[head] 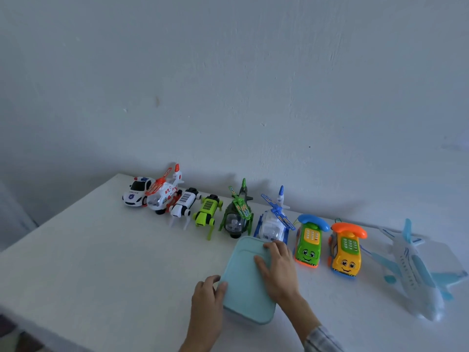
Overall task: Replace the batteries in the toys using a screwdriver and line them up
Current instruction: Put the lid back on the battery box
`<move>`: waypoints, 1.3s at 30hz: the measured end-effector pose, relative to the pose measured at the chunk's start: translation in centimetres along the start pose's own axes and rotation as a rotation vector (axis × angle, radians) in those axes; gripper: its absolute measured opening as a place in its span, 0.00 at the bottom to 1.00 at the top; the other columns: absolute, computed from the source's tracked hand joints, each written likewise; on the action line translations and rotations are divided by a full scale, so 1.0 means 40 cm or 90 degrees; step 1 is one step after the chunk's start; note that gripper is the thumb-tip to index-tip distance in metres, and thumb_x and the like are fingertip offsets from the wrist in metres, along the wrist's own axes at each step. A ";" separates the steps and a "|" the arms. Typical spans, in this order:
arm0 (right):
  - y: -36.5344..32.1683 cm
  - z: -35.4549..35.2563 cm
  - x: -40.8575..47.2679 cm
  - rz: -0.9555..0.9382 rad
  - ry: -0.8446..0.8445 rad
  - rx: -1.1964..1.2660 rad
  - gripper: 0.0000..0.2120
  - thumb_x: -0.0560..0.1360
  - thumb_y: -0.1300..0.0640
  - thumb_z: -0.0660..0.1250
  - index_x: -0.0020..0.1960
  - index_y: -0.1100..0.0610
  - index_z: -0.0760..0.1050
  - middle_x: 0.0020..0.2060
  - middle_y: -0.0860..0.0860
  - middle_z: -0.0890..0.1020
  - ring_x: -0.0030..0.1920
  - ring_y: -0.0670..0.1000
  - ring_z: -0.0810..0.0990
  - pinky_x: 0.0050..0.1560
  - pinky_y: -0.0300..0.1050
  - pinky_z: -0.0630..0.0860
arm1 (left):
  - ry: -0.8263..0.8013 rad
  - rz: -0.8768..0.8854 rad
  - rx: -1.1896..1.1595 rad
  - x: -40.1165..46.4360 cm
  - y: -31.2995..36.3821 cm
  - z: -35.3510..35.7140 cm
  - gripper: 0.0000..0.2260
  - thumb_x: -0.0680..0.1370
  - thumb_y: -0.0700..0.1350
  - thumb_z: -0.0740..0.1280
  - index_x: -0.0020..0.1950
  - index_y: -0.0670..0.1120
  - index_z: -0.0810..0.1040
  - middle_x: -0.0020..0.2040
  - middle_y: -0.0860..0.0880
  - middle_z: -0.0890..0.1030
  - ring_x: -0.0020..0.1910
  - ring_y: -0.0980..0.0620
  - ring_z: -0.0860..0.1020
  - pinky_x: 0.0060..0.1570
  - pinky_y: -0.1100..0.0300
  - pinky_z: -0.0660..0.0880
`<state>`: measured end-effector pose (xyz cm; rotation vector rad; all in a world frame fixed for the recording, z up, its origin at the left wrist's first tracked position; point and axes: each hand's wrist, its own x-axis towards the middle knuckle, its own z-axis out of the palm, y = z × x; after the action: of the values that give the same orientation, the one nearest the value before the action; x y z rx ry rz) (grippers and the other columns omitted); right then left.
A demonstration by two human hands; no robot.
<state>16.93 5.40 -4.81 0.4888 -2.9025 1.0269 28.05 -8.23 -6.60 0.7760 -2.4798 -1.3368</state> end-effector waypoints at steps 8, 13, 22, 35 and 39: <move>-0.033 0.012 0.014 0.026 -0.060 -0.189 0.27 0.77 0.38 0.55 0.69 0.54 0.61 0.62 0.52 0.69 0.61 0.55 0.70 0.56 0.46 0.69 | 0.107 -0.050 -0.052 0.052 -0.032 -0.038 0.10 0.78 0.40 0.66 0.37 0.47 0.78 0.36 0.47 0.80 0.38 0.50 0.76 0.36 0.59 0.66; -0.076 0.024 0.000 0.138 -0.136 -0.147 0.27 0.77 0.34 0.51 0.63 0.56 0.59 0.57 0.53 0.70 0.57 0.56 0.77 0.51 0.49 0.72 | 0.144 -0.119 -0.021 0.116 -0.033 -0.073 0.05 0.79 0.45 0.64 0.47 0.48 0.79 0.46 0.45 0.82 0.50 0.43 0.79 0.46 0.54 0.71; -0.094 0.014 0.003 0.170 -0.225 -0.195 0.27 0.79 0.36 0.45 0.59 0.56 0.69 0.57 0.54 0.78 0.59 0.56 0.76 0.55 0.48 0.70 | 0.132 -0.126 0.241 0.075 -0.031 -0.053 0.22 0.81 0.54 0.59 0.72 0.46 0.64 0.58 0.41 0.71 0.57 0.39 0.73 0.54 0.50 0.70; -0.072 0.073 0.039 0.369 -0.030 0.120 0.22 0.82 0.45 0.48 0.47 0.59 0.73 0.50 0.59 0.80 0.51 0.60 0.77 0.47 0.49 0.69 | -0.083 0.185 0.253 0.274 -0.048 -0.075 0.22 0.80 0.57 0.50 0.72 0.51 0.66 0.63 0.51 0.70 0.56 0.52 0.74 0.54 0.59 0.71; -0.071 0.084 0.029 0.385 0.027 0.107 0.21 0.82 0.46 0.50 0.44 0.60 0.71 0.47 0.60 0.80 0.50 0.62 0.77 0.43 0.49 0.67 | -0.039 0.192 0.258 0.274 -0.051 -0.062 0.18 0.82 0.52 0.57 0.71 0.51 0.68 0.60 0.50 0.72 0.52 0.48 0.76 0.49 0.56 0.72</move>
<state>16.93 0.92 -5.54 -0.4430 -2.9958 1.3160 20.63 -16.88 -7.51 0.4092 -2.8159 -0.7789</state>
